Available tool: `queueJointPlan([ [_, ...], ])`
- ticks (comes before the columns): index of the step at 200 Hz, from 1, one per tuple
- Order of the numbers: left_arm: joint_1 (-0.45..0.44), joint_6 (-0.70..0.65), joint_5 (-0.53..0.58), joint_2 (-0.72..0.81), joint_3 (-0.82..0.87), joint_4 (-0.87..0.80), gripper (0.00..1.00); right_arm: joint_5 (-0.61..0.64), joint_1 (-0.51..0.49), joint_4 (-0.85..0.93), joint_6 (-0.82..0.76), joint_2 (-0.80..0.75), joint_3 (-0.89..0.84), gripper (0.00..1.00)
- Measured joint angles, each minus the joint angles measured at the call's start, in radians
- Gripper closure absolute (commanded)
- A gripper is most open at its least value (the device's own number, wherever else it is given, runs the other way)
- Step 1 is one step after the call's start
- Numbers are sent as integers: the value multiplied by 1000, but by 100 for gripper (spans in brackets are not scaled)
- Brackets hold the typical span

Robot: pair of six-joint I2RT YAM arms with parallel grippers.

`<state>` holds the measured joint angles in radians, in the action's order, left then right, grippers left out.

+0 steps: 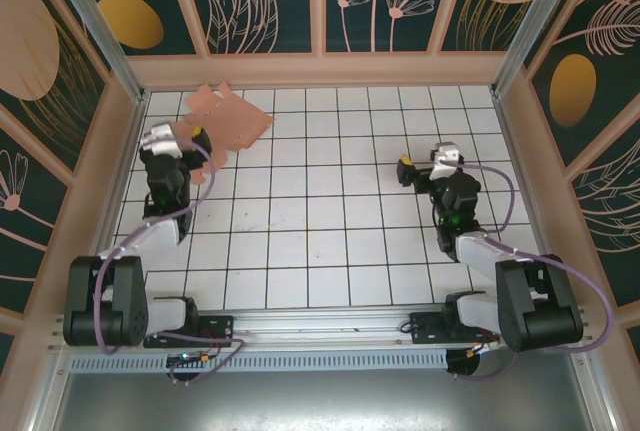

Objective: Fold the paper box

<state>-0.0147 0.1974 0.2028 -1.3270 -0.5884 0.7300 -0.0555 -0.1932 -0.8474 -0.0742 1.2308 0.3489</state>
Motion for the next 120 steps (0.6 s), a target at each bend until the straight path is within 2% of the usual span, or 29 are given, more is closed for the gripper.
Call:
queueJointPlan([
  [29, 0, 96, 2, -217, -310, -220, 1, 1, -137, 80, -28, 0, 70, 1],
  [59, 0, 184, -45, -490, -599, -418, 1, 1, -243, 137, -36, 16, 128, 1],
  [85, 0, 227, -103, -742, -891, -612, 1, 2, -284, 170, -36, 42, 151, 1],
  [120, 0, 273, -181, -984, -1221, -821, 1, 7, -309, 213, -32, 47, 151, 1],
])
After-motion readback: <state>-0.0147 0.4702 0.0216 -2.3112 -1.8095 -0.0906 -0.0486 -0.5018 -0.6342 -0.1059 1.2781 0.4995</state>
